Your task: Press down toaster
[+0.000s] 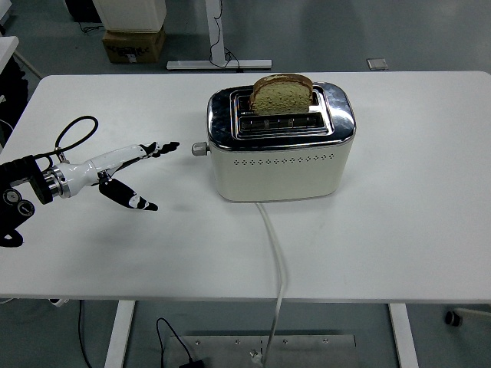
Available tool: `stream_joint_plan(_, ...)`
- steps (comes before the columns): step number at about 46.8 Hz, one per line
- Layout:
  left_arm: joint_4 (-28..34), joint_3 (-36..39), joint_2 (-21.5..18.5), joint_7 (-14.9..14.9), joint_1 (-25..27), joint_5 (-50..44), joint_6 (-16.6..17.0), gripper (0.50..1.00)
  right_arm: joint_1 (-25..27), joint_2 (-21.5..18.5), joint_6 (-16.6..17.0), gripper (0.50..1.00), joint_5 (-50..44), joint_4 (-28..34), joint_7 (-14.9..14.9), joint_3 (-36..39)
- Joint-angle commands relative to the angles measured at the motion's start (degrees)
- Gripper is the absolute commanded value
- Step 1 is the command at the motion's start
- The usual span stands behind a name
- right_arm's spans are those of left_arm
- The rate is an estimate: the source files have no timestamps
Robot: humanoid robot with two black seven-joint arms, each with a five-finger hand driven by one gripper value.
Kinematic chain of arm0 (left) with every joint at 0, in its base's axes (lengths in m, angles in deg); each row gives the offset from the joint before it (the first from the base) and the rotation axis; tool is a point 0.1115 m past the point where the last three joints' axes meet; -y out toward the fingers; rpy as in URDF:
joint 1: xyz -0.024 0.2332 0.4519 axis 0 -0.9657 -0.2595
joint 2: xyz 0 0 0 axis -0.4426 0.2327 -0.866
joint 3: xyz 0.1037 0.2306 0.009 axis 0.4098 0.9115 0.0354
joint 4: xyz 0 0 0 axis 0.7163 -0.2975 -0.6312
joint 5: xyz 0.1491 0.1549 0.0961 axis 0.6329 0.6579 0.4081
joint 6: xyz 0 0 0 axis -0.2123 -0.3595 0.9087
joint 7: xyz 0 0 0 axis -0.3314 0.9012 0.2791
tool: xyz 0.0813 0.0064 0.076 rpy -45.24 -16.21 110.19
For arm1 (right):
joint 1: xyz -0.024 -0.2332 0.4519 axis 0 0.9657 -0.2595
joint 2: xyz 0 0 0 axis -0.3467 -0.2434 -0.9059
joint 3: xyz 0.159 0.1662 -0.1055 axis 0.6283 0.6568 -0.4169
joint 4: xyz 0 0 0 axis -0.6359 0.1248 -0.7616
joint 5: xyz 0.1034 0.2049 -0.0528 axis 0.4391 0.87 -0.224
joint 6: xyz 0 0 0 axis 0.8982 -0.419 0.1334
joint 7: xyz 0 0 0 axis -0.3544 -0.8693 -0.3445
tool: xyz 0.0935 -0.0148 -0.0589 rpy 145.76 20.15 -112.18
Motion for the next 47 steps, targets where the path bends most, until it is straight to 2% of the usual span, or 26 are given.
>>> stream_joint_plan(1,-0.4,0.0,-1.0,0.0,0.7,-3.2,0.0,1.000,0.0,0.0,0.0,0.998,0.0,0.0,0.0,0.0)
stream_joint_plan(21,-4.0,-0.6,-1.2,0.1,2.9,-22.4,-0.1,1.000,0.0,0.0,0.0,0.998,0.0,0.0,0.0,0.0)
stream_joint_plan(31,-6.7,-0.6,-0.3,0.2,3.0,-36.3,0.0,1.000,0.0,0.0,0.0,0.998,0.0,0.0,0.0,0.0)
stream_joint_plan(40,-7.6,-0.6,1.2,0.1,3.0,-42.7,0.2,1.000,0.0,0.0,0.0,0.998,0.0,0.0,0.0,0.0)
stream_joint_plan(47,-10.8,-0.7,3.3,0.1,3.0,-49.3,2.5,1.000,0.0,0.0,0.0,0.998,0.0,0.0,0.0,0.0)
